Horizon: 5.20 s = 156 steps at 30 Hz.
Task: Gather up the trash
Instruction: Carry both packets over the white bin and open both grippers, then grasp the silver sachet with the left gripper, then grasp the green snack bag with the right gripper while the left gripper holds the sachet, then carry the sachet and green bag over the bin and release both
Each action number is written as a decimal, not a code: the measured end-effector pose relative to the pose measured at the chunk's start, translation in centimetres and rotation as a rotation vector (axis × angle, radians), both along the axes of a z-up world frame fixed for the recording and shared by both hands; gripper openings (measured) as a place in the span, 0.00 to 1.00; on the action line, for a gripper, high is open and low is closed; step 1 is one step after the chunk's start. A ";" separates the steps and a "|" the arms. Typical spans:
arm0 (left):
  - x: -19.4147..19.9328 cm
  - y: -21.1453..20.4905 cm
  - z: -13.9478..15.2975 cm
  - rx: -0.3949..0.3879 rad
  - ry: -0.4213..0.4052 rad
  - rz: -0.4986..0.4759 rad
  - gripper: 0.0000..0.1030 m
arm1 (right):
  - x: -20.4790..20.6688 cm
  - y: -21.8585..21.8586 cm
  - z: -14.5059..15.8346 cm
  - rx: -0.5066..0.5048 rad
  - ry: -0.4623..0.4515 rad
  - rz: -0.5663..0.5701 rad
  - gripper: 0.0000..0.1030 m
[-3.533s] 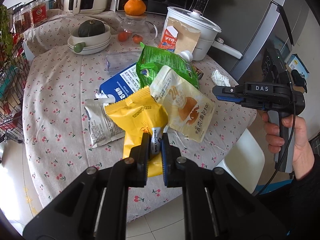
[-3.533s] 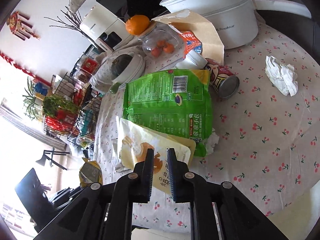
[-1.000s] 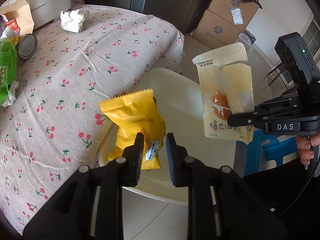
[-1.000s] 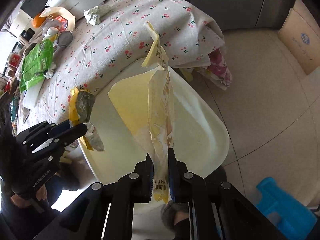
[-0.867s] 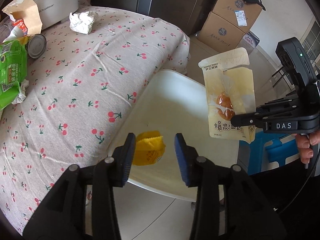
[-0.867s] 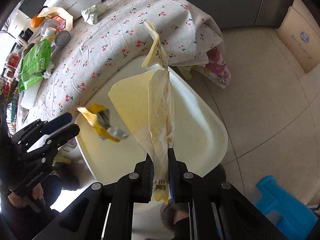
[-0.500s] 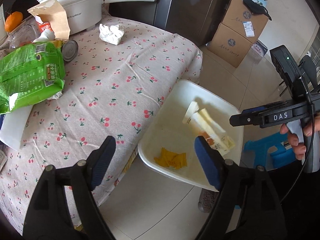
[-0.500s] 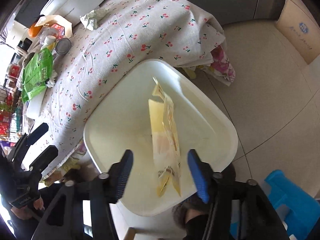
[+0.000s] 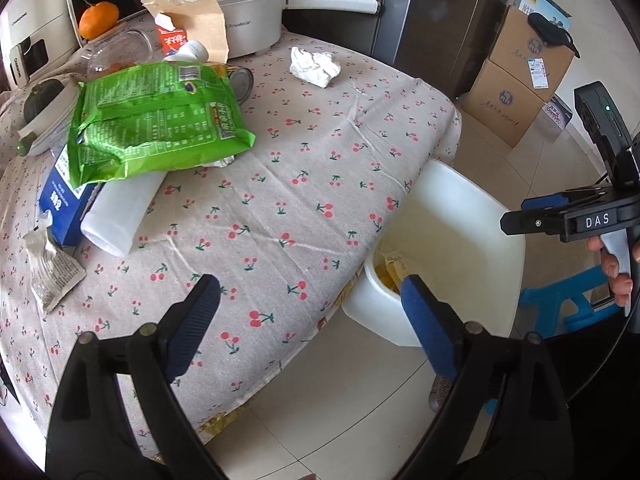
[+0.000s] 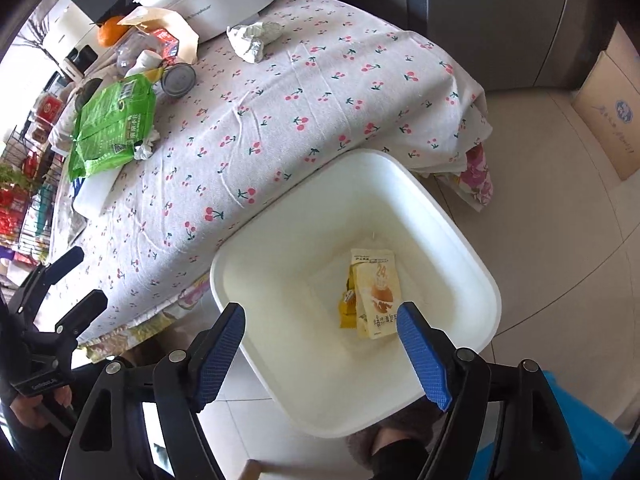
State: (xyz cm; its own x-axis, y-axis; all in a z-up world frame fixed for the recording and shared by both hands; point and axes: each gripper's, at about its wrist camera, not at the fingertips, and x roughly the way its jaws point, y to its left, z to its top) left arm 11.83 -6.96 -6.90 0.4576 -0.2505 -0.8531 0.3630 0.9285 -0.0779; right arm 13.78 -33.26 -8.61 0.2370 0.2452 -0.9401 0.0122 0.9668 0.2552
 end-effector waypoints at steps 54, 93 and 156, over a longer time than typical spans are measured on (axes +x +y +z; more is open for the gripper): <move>0.1 19.4 5.3 -0.033 -0.080 0.472 0.20 | 10.4 18.2 3.4 0.067 -0.084 0.142 0.81; -1.2 17.1 4.1 -0.162 -0.052 0.418 0.22 | 12.4 20.1 7.0 0.241 -0.356 0.201 0.07; -1.5 -11.4 -3.1 -0.098 0.038 -0.283 0.61 | -4.0 -8.3 -2.6 -0.023 0.039 -0.169 0.60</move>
State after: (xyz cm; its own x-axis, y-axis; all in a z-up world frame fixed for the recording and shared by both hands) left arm 10.34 -18.40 -9.97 0.3262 -0.4453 -0.8339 0.6011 0.7785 -0.1806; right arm 9.76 -41.60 -11.19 0.2357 0.1832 -0.9544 0.1845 0.9558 0.2290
